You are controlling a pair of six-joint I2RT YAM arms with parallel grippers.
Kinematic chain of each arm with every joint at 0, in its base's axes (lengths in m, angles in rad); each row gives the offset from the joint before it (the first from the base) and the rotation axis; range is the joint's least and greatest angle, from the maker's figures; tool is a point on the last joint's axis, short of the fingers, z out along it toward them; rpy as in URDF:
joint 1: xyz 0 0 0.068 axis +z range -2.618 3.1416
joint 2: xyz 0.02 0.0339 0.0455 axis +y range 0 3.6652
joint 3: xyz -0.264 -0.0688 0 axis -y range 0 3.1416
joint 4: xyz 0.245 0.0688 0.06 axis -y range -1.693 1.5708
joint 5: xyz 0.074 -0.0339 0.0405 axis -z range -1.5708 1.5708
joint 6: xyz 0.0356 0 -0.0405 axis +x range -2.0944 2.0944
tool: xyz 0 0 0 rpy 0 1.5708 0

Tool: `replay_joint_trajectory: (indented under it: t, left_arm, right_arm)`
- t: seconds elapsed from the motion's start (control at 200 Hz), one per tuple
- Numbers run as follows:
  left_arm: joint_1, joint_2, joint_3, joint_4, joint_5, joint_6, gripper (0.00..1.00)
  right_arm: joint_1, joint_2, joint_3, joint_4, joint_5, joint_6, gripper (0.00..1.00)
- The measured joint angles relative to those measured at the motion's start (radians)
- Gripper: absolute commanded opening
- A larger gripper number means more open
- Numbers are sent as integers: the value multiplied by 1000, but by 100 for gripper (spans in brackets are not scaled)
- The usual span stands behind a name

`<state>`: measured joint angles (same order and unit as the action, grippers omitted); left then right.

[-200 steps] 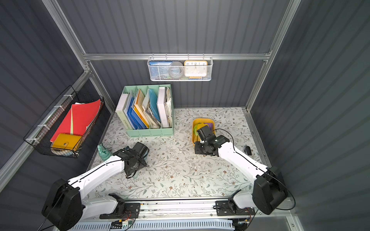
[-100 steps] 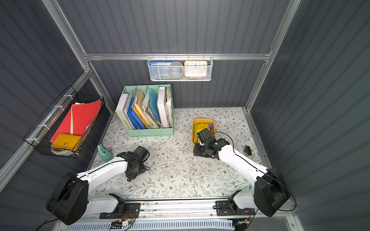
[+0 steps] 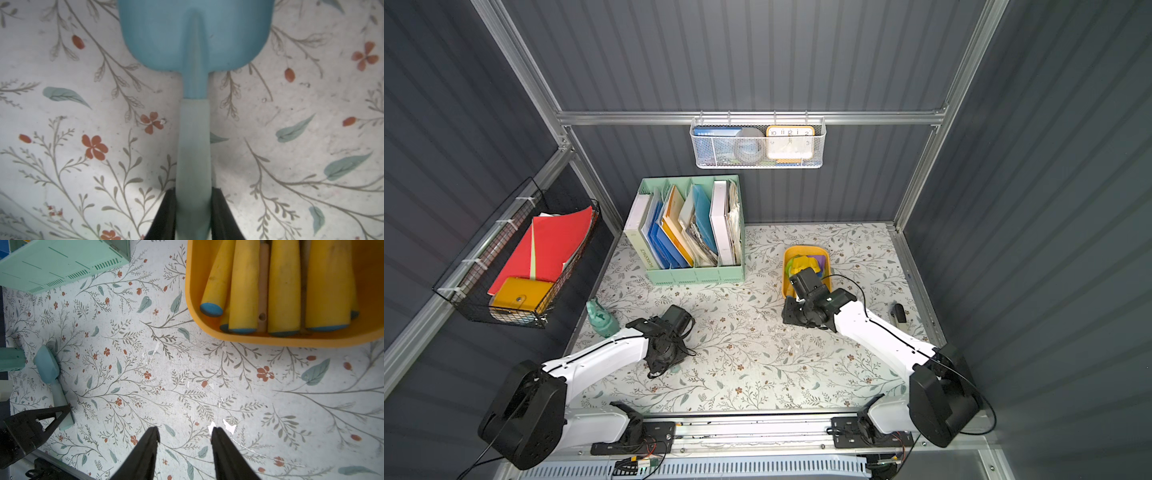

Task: Put the shovel into the storage box
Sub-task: Pick up the shovel from the center of the board.

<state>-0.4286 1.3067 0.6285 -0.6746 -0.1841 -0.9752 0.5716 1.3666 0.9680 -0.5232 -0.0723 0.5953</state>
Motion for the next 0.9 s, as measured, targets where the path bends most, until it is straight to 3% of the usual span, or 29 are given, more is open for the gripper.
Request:
replay_joint_trajectory:
  t: [0.3, 0.63, 0.9]
  left_arm:
    - [-31, -31, 11, 54, 82, 19, 0]
    - [-57, -151, 53, 189, 212, 26, 0]
    - [-90, -211, 60, 367, 332, 29, 0]
  right_arm:
    - [0, -17, -40, 36, -29, 28, 48]
    - [1, -99, -98, 175, -114, 85, 55]
    - [1, -140, -190, 398, -281, 179, 62]
